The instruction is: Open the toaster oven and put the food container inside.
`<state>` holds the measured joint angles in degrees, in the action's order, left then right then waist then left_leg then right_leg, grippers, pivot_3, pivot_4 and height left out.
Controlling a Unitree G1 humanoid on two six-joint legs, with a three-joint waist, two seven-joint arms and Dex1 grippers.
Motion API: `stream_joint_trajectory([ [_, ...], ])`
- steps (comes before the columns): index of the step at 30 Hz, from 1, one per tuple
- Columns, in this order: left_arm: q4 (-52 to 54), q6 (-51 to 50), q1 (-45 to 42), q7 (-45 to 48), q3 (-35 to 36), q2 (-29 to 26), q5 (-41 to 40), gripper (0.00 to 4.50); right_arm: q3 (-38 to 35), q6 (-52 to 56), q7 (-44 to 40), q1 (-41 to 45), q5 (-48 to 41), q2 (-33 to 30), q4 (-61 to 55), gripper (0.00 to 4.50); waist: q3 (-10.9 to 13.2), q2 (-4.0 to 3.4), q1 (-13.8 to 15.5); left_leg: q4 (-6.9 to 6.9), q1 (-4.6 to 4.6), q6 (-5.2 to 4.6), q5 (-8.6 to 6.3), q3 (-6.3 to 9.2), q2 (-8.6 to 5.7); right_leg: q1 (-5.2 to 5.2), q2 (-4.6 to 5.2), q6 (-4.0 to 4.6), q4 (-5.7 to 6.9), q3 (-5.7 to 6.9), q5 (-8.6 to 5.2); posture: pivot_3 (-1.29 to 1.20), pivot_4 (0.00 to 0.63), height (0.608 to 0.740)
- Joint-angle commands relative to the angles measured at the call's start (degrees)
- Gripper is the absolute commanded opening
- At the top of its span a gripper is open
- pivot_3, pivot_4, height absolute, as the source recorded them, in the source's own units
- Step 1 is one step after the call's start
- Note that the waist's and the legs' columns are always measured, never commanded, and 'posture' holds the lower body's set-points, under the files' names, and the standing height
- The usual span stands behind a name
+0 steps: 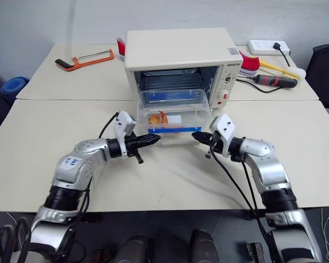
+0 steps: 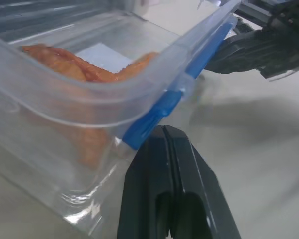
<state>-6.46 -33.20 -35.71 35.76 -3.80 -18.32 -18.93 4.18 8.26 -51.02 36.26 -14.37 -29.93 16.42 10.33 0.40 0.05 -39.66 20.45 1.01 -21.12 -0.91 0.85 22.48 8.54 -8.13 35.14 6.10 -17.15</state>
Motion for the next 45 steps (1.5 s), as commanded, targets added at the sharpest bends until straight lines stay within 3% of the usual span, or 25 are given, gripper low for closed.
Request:
stream_joint_trajectory([
  [1,-5.3,5.9,-4.0,-3.4,1.7,2.1,2.5,0.00,-0.8,-6.5,1.1,5.2,2.9,1.3,8.5,0.04,0.0,0.00,-0.1,0.00,0.00,0.00,0.00,0.00,0.00,-0.01,0.00,0.00,0.00,0.01,0.00,0.00,0.150,0.740],
  [12,-29.1,20.3,-17.7,-16.0,8.5,7.5,6.3,0.00,-1.2,-20.2,8.0,21.9,9.9,8.0,36.5,0.04,0.0,0.00,-1.3,0.09,0.05,0.01,0.01,0.06,0.01,0.03,0.01,-0.01,-0.07,0.12,0.01,0.00,0.150,0.740],
  [16,-34.2,23.4,-20.3,-15.8,8.7,8.1,6.9,0.00,-1.7,-22.4,10.2,25.1,11.4,8.7,42.2,0.04,0.0,0.00,-1.8,0.14,0.08,0.01,0.01,0.14,0.00,0.03,0.03,-0.02,-0.08,0.21,0.01,0.00,0.150,0.740],
  [20,-25.6,19.3,-15.8,-7.5,6.9,6.2,4.6,0.00,-1.8,-18.0,0.7,23.9,9.1,6.6,38.8,0.04,0.0,-0.01,-2.0,0.26,0.10,0.01,0.01,0.13,0.00,0.09,0.03,-0.02,-0.10,0.23,0.01,0.00,0.150,0.740],
  [24,-7.3,9.5,-4.5,0.5,5.7,-1.3,1.3,0.00,-3.4,-7.1,-9.0,15.9,3.9,0.3,22.6,0.04,0.0,-0.04,-2.4,0.33,0.09,0.01,0.01,0.15,0.02,0.12,0.03,-0.02,-0.08,0.25,0.01,0.00,0.150,0.740],
  [27,3.0,3.5,2.9,3.1,8.4,-6.7,-2.6,0.00,-5.2,-1.3,-10.8,9.0,1.6,-4.9,11.5,0.04,0.0,-0.06,-2.2,0.36,0.10,0.01,0.01,0.18,0.02,0.14,0.03,-0.02,-0.09,0.25,0.01,0.00,0.150,0.740],
  [30,10.8,1.9,10.3,8.5,13.6,-12.0,-8.3,0.57,-7.5,-0.2,-10.3,3.8,1.8,-9.6,8.3,0.00,0.0,-0.06,-1.8,0.19,0.12,0.02,0.01,0.16,0.05,0.10,0.03,-0.02,-0.11,0.23,0.01,0.00,0.150,0.740],
  [32,13.9,6.5,16.4,15.3,16.8,-16.5,-10.0,1.15,-6.7,-3.2,-10.7,1.8,4.3,-12.5,11.1,0.00,0.0,-0.08,-1.7,0.11,0.12,0.03,0.01,0.14,0.07,0.07,0.03,-0.01,-0.08,0.21,0.01,0.00,0.150,0.740],
  [36,9.5,13.8,25.1,25.7,22.6,-23.6,-10.8,2.40,-5.0,-9.8,-10.9,2.8,6.1,-10.4,22.0,0.00,0.0,-0.10,-1.7,0.14,-0.04,0.04,0.00,0.01,0.08,-0.03,0.02,0.00,-0.13,0.17,0.00,0.00,0.150,0.740],
  [42,10.4,9.9,25.9,26.8,28.0,-24.4,-18.2,4.26,-6.0,-21.6,-14.2,5.9,4.6,-4.1,31.3,0.00,0.1,-0.18,-1.7,0.16,-0.04,0.04,0.00,-0.02,0.07,-0.02,0.05,0.00,-0.12,0.13,0.00,0.00,0.150,0.740],
  [43,11.0,9.9,26.2,26.8,28.1,-24.4,-18.5,4.48,-6.2,-23.0,-14.9,6.1,4.5,-3.7,32.0,0.00,0.1,-0.18,-1.7,0.15,-0.04,0.04,0.00,0.00,0.07,-0.02,0.04,0.00,-0.11,0.14,0.00,0.00,0.150,0.740],
  [45,13.3,8.0,26.4,26.3,28.9,-24.2,-21.3,4.48,-7.1,-23.8,-18.4,5.7,2.0,-2.4,31.0,0.00,0.1,-0.21,-1.7,0.16,-0.04,0.04,0.00,0.05,0.07,-0.03,0.05,0.00,-0.11,0.15,0.00,0.00,0.150,0.740],
])
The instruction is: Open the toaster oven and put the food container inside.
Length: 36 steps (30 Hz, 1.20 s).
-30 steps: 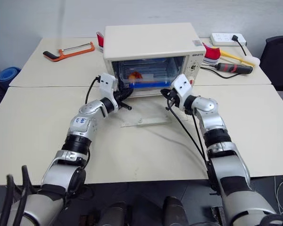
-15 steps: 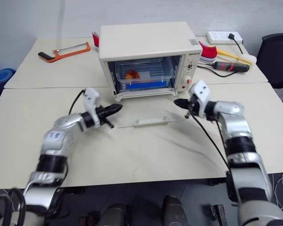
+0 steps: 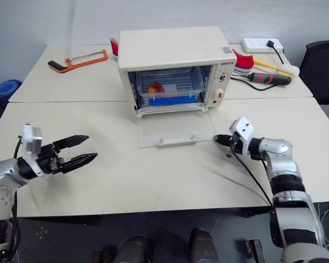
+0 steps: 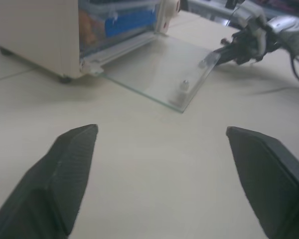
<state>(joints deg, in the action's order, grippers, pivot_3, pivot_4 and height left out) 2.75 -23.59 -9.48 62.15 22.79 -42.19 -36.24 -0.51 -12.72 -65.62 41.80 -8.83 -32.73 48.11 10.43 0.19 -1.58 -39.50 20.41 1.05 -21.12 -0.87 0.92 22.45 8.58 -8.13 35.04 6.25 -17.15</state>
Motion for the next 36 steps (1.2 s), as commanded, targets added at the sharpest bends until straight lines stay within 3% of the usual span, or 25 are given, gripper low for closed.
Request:
stream_joint_trajectory([
  [1,5.1,-2.8,0.5,0.0,2.3,-0.5,-5.1,4.48,-2.9,-2.9,-5.0,0.1,-4.6,0.9,-1.1,0.00,0.0,0.00,-0.1,0.00,0.00,0.00,0.00,0.04,0.01,0.00,-0.01,0.00,0.01,0.03,0.00,0.00,0.150,0.740],
  [5,8.4,-4.1,-2.2,-5.5,2.7,2.4,-8.1,4.48,-6.0,0.7,-5.9,0.0,-10.5,2.6,-6.9,0.00,0.1,-0.10,0.0,0.01,0.01,0.00,0.00,0.05,0.01,-0.01,-0.01,0.00,0.00,0.04,0.00,0.00,0.150,0.740],
  [11,10.3,-5.6,-8.4,-19.6,4.4,9.8,-12.0,4.48,-12.2,12.9,0.2,4.8,-20.0,6.0,-13.4,0.00,0.1,-0.12,-0.1,-0.09,0.01,0.01,0.00,0.10,0.02,-0.02,-0.01,0.00,0.10,0.03,0.00,0.00,0.150,0.740],
  [18,9.5,-3.2,-6.6,-20.0,2.0,7.9,-6.8,4.48,-13.8,22.6,3.1,10.1,-24.6,7.8,-17.2,0.00,0.1,-0.13,-0.2,0.04,0.00,0.02,0.01,0.09,0.00,0.03,-0.03,0.00,0.08,0.04,0.00,0.00,0.150,0.740],
  [23,3.9,7.0,-0.7,-13.0,-0.3,3.0,3.0,4.50,-11.0,25.6,0.7,2.4,-23.5,4.5,-29.3,1.32,0.1,-0.18,0.2,0.10,0.01,0.02,0.01,0.07,-0.01,0.04,-0.03,0.00,0.03,0.05,0.00,0.00,0.150,0.740],
  [27,0.4,14.6,3.9,-9.0,0.1,1.0,7.4,4.50,-6.9,15.8,-8.9,-10.6,-18.3,-1.0,-37.3,2.65,0.1,-0.16,0.6,0.19,0.01,0.01,0.00,0.03,-0.03,0.02,-0.03,0.00,-0.09,0.06,0.00,0.00,0.150,0.740],
  [32,0.0,20.3,11.0,-6.5,2.2,-0.5,10.3,4.50,-7.5,5.5,-16.7,-23.5,-15.9,-6.2,-38.5,4.31,0.1,-0.16,0.8,0.21,-0.08,-0.01,0.00,-0.18,-0.01,0.02,-0.02,0.00,-0.09,-0.05,0.00,0.00,0.150,0.740],
  [36,3.9,23.3,18.9,-5.7,5.0,-0.7,10.8,4.50,-10.5,1.2,-17.1,-30.1,-16.9,-8.4,-39.3,4.47,0.1,-0.16,0.4,0.32,-0.19,-0.01,0.00,-0.28,0.02,0.00,-0.03,0.00,-0.14,-0.10,0.00,0.00,0.150,0.740],
])
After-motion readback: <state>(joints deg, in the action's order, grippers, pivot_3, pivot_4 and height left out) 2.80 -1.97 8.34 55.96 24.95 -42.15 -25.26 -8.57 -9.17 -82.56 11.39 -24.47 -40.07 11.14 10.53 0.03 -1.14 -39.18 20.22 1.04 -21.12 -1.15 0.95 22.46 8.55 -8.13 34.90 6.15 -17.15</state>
